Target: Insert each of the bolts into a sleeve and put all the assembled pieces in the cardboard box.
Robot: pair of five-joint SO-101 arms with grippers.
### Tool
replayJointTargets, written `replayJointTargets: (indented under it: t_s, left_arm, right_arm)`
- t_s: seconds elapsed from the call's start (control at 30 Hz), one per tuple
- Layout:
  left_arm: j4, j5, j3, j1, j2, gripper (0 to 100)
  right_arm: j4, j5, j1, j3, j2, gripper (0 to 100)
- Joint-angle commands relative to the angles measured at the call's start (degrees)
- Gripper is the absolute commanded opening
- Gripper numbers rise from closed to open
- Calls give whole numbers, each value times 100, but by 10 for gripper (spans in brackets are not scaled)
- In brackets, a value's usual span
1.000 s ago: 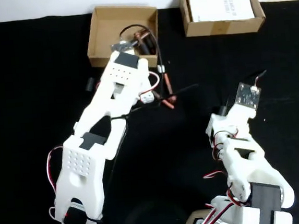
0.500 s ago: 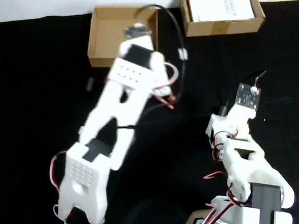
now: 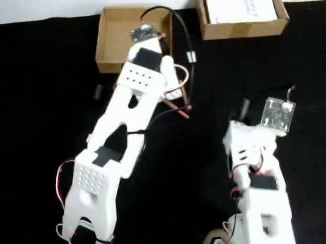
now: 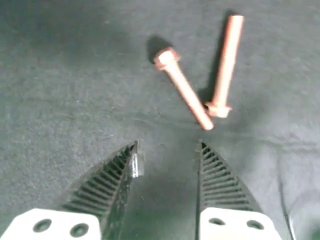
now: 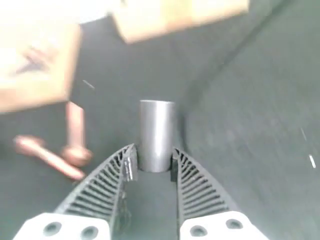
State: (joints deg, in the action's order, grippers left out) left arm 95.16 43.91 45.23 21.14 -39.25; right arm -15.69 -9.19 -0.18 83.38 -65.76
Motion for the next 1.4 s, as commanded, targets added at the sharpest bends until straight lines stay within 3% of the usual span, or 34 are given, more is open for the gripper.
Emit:
replayJointTargets:
  t_s: [0.0,0.17,0.33,0.43,0.77,1.23,1.37]
  left_arm:
    - [-35,360,84,-13,-198,178]
    - [-35,782,119,251,-655,178]
    - [-88,1547,154,224,-708,178]
    - [-185,1582,567,207,-760,178]
    - [-1635,1899,673,-207,-1525,178]
    - [-1046,1873,1692,-470,-2589,173]
    - [-818,1688,1719,-470,-2598,117]
  right_arm:
    - [-1103,-97,-224,66,-2352,7]
    - [-1516,-264,40,646,-3591,7]
    - [-1692,-264,347,1112,-3749,7]
    - [-1965,-264,356,1174,-3776,7]
    - [-2141,-255,356,1182,-3749,7]
    - [-2466,-255,347,1174,-3741,7]
    - [-2457,-255,347,1138,-3785,7]
